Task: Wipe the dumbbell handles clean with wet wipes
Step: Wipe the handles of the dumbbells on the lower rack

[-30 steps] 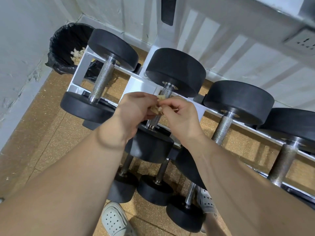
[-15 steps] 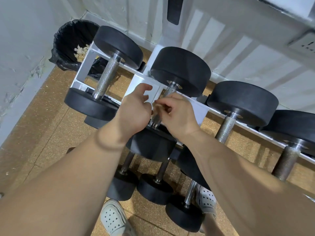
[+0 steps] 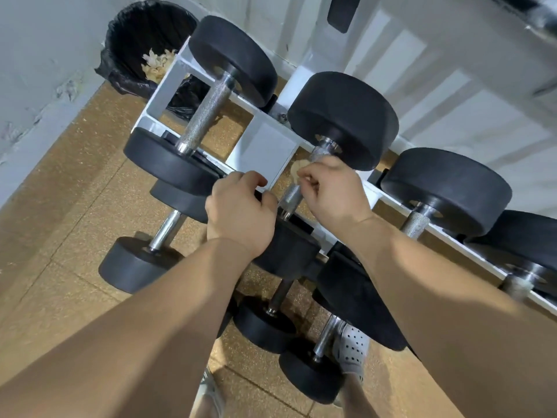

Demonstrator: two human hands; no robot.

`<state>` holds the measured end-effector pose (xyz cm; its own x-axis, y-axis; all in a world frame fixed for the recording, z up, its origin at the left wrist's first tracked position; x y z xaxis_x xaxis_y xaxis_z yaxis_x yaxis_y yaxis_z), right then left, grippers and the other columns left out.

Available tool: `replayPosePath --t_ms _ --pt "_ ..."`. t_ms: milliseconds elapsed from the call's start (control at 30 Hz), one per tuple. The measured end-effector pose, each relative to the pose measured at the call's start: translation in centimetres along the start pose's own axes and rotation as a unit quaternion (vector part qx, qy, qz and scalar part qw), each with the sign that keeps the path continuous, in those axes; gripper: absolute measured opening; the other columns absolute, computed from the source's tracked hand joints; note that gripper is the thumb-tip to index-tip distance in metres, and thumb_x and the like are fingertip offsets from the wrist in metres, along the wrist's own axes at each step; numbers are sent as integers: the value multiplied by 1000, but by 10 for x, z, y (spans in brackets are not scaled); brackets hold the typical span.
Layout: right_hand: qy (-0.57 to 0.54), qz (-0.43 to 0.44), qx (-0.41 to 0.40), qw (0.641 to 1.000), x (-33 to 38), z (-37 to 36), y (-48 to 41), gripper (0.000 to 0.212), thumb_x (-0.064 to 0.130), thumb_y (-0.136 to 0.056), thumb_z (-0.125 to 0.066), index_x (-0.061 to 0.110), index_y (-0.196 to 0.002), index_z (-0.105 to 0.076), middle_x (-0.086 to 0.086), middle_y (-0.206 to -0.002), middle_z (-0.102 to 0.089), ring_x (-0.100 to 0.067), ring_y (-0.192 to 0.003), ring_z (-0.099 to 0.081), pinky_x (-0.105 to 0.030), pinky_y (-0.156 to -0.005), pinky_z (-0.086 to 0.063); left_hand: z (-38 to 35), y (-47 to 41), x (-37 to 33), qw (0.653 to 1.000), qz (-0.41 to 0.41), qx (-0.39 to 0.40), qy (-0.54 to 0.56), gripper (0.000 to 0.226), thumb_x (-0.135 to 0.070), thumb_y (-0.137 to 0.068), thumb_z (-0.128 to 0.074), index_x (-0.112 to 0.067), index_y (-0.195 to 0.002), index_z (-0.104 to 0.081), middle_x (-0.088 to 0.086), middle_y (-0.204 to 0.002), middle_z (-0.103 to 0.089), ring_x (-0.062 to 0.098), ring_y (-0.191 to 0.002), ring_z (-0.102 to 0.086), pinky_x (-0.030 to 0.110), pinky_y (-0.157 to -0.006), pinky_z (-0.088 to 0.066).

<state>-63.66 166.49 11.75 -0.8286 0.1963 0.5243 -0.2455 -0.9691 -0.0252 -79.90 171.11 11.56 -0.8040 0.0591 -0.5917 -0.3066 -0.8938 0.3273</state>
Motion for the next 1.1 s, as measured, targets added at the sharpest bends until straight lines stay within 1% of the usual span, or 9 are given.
replayPosePath --t_ms 167,300,467,600,700,767,833,900,1100 --pt "-20 37 52 998 5 -1 9 16 12 -89 -64 10 -97 -77 -7 -87 -68 -27 -83 -67 -35 -78 -57 1 0 -1 1000 0 -7 11 48 -37 -83 -40 -17 -113 -70 1 -109 -64 29 -110 -55 49 -96 -47" --pt "-62 -31 9 998 -12 7 -9 30 10 -96 -59 14 -124 -70 4 -108 -63 -3 -96 -55 -1 -92 -35 -1 0 2 1000 0 -3 20 48 -36 -83 -40 -19 -115 -70 -2 -110 -62 27 -112 -52 45 -98 -45" --pt "-53 -1 33 998 3 -7 20 32 7 -89 -65 4 -121 -71 -11 -92 -69 -23 -79 -65 -22 -80 -51 -2 2 1 1000 1 -13 27 43 -34 -84 -42 -18 -111 -71 -1 -107 -63 26 -110 -49 39 -95 -42" --pt "-41 -1 53 998 1 1 0 21 18 -91 -66 6 -106 -75 -1 -78 -65 -22 -75 -61 -35 -74 -55 -1 2 1 999 0 -20 33 42 -33 -83 -44 -16 -108 -73 1 -105 -65 26 -107 -50 39 -93 -43" --pt "-51 -31 17 998 -11 6 -9 12 23 -92 -69 15 -99 -75 17 -72 -48 -7 -72 -50 -26 -70 -48 0 1 0 999 -3 -16 35 43 -34 -82 -44 -16 -108 -73 2 -106 -65 27 -109 -51 41 -95 -44" --pt "-40 -14 -10 999 -6 4 2 6 19 -89 -71 15 -89 -76 10 -73 -48 -9 -67 -48 -22 -61 -38 0 1 -1 999 -5 -17 38 42 -34 -81 -44 -15 -105 -73 2 -103 -65 28 -108 -51 43 -93 -45" --pt "-13 43 37 998 8 -9 22 9 15 -84 -67 12 -82 -75 -1 -74 -55 -20 -68 -55 -25 -62 -43 0 1 0 999 -6 -23 37 40 -33 -80 -45 -14 -102 -73 4 -101 -65 29 -106 -51 42 -91 -46" --pt "2 84 92 992 12 -13 28 11 14 -83 -64 11 -84 -75 -4 -77 -59 -27 -72 -59 -35 -63 -52 0 1 0 999 -8 -29 36 38 -32 -80 -46 -14 -100 -73 4 -99 -65 29 -105 -51 40 -89 -46" --pt "-35 -32 -16 999 -15 20 -11 26 15 -96 -57 18 -119 -70 -2 -102 -66 -20 -86 -64 -33 -79 -54 1 2 -2 999 -21 -23 33 40 -30 -82 -44 -11 -104 -72 4 -95 -61 28 -102 -49 40 -88 -45"
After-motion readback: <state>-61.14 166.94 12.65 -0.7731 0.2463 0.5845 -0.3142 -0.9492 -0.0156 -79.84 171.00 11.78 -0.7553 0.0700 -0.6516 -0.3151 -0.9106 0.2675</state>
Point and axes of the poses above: each hand's wrist, its own y-axis away from the middle knuckle, its own z-axis out of the back of the hand, x = y × z, the point moved 6 cm from there along -y, towards the middle knuckle
